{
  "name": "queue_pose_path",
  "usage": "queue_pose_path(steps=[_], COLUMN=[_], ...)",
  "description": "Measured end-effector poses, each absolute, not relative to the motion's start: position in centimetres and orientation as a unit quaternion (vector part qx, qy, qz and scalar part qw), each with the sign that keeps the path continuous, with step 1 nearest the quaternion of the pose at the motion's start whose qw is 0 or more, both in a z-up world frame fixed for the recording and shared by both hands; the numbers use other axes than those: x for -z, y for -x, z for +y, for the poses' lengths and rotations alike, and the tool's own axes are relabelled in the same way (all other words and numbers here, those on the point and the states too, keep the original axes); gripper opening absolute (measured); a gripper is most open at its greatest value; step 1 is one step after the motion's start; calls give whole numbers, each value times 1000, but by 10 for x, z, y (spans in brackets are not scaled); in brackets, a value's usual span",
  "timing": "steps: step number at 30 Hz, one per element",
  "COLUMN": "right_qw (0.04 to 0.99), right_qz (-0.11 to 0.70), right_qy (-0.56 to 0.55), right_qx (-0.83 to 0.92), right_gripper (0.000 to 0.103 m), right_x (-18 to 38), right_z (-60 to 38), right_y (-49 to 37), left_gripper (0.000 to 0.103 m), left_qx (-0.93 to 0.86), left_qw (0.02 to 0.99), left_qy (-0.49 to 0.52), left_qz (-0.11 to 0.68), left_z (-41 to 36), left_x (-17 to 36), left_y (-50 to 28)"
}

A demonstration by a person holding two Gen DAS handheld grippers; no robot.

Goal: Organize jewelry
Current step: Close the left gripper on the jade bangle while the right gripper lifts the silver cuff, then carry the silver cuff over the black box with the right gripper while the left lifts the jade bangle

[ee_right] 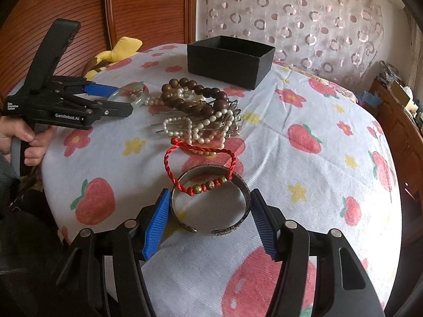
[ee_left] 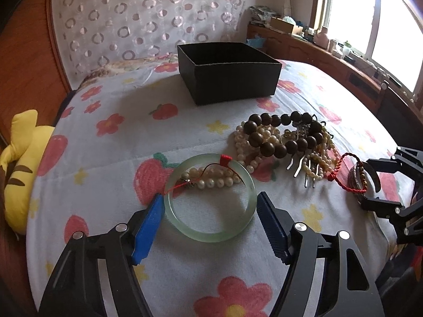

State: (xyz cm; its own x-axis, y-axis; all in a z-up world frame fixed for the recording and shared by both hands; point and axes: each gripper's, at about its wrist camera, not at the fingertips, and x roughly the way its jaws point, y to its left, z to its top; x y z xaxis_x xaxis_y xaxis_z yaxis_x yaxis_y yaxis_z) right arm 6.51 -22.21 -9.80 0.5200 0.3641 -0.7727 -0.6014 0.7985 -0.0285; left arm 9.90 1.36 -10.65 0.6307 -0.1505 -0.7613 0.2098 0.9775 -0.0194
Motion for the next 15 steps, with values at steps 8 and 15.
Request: queue_pose_path(steps=[8, 15], right_qw=[856, 868], right_qz=[379, 358], right_qy=[236, 237], right_qx=[-260, -250], right_gripper=[63, 63], right_x=[66, 39], right_z=[-222, -230], right_y=[-76, -89], left_gripper=[68, 68], left_qx=[94, 96], left_qw=[914, 920], left_qy=[-1, 12], left_qz=[395, 380], left_z=[28, 33], left_x=[95, 86], left_y=[-92, -86])
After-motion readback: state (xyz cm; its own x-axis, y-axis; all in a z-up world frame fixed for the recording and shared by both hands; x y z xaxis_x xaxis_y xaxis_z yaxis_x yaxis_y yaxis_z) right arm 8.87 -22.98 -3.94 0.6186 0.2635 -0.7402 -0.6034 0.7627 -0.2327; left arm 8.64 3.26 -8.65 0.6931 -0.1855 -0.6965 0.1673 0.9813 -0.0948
